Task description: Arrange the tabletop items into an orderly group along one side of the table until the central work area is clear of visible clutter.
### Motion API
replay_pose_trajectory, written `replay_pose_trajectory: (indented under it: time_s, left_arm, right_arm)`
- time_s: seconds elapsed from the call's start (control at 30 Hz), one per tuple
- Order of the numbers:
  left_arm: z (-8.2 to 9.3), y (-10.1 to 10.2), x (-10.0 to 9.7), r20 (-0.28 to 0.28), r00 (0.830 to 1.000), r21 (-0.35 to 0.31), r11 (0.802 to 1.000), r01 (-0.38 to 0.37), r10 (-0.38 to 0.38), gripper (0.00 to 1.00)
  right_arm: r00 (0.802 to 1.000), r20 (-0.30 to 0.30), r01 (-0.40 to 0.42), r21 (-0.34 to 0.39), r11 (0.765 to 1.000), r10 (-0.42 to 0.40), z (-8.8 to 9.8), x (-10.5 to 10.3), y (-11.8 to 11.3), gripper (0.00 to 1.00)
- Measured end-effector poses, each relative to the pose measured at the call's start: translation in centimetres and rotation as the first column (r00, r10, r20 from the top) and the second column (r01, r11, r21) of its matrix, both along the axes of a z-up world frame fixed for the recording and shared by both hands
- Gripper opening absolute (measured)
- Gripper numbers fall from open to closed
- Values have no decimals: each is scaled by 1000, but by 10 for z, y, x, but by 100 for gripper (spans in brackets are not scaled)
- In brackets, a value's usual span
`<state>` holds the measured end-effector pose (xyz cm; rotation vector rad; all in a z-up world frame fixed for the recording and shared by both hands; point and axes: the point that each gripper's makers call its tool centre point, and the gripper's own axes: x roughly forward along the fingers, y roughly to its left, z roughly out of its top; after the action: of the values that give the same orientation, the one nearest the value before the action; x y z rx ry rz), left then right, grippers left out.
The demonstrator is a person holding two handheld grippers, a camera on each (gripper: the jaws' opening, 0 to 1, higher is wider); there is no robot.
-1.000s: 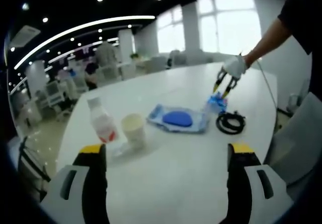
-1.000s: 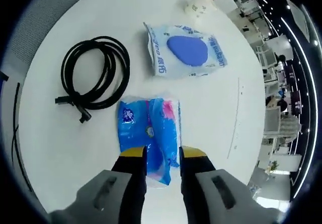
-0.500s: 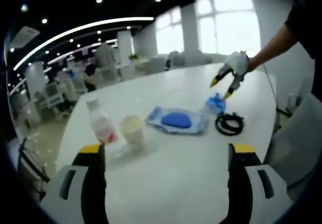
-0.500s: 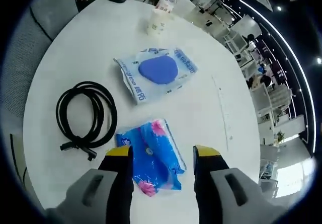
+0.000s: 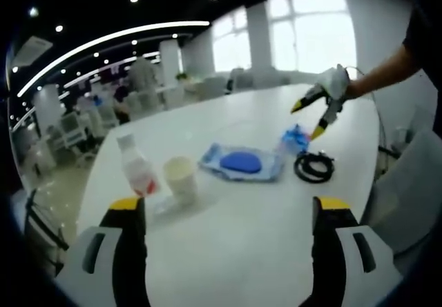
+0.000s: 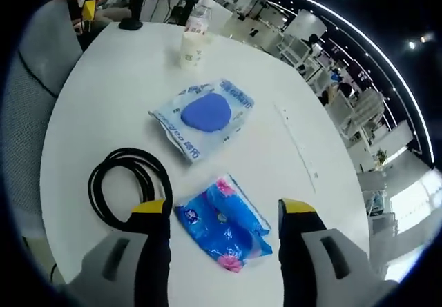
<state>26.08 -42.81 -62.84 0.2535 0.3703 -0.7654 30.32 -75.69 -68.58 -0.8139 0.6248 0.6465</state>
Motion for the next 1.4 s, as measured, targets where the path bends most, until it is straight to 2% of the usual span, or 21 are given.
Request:
replay_pose_trajectory:
  time_s: [0.03,0.1,0.3,0.4,0.47,0.6,0.73,0.8,0.87,1.0,1.03,1.1,1.17,1.2,1.27,1.3,1.4]
  left_arm:
    - [0,1,1,-3,1000,-5,1000,-6,6,98]
    - [0,2,2,-8,1000,-10,1000,-14,14,98]
    - [-1,1,1,-8,1000,-2,1000,-11,11,98]
    - [-2,0,0,-10,1000,-3,1000,-7,7,98]
    - [-2,-1,0,-9,1000,-1,1000,-7,7,98]
    - [-2,0,0,-11,1000,-1,1000,-7,7,98]
    - [-2,0,-1,-12,1000,-1,1000,-2,2,98]
    - [-2,-1,-1,-13,1000,2,1000,1,-1,98]
    - [-2,-1,-1,-12,1000,1,1000,2,-2,98]
    - [-1,-2,-1,-3,1000,0,1000,7,-7,96]
    - [-1,-2,-1,-3,1000,-1,1000,8,-8,96]
    - [-1,-3,-1,-4,1000,-1,1000,10,-10,96]
    - [-2,-3,-2,-6,1000,4,1000,13,-13,96]
    - [-3,-4,-2,-5,1000,5,1000,15,-15,96]
    - [-3,-5,-2,-6,1000,6,1000,17,-17,96]
    - [-3,-5,-2,-6,1000,7,1000,18,-18,96]
    - [-3,-5,-3,-7,1000,10,1000,18,-18,96]
  right_arm:
    - [1000,-3,31,38,999,-31,0,-1,1,66]
    - [998,0,70,71,995,-70,2,-2,2,67]
    - [990,5,142,117,983,-143,4,-7,3,68]
    - [978,6,205,171,964,-209,5,-10,7,68]
    - [977,8,210,182,961,-215,4,-11,9,68]
    - [961,-1,268,244,932,-276,5,-15,14,68]
    - [951,-4,299,275,914,-310,5,-19,16,69]
    - [934,-28,347,322,881,-357,4,-22,16,69]
    - [928,-38,359,347,866,-370,3,-24,18,68]
    - [896,-76,426,419,802,-437,1,-31,20,66]
    - [887,-94,444,442,779,-452,1,-32,22,66]
    - [877,-99,458,466,757,-470,2,-33,24,66]
    - [858,-115,486,497,719,-501,3,-34,25,67]
    - [844,-137,506,524,685,-519,3,-35,28,69]
    - [821,-158,533,561,634,-549,3,-35,30,72]
    - [812,-164,540,573,616,-559,3,-34,31,74]
    - [774,-259,587,636,501,-578,-1,-37,41,74]
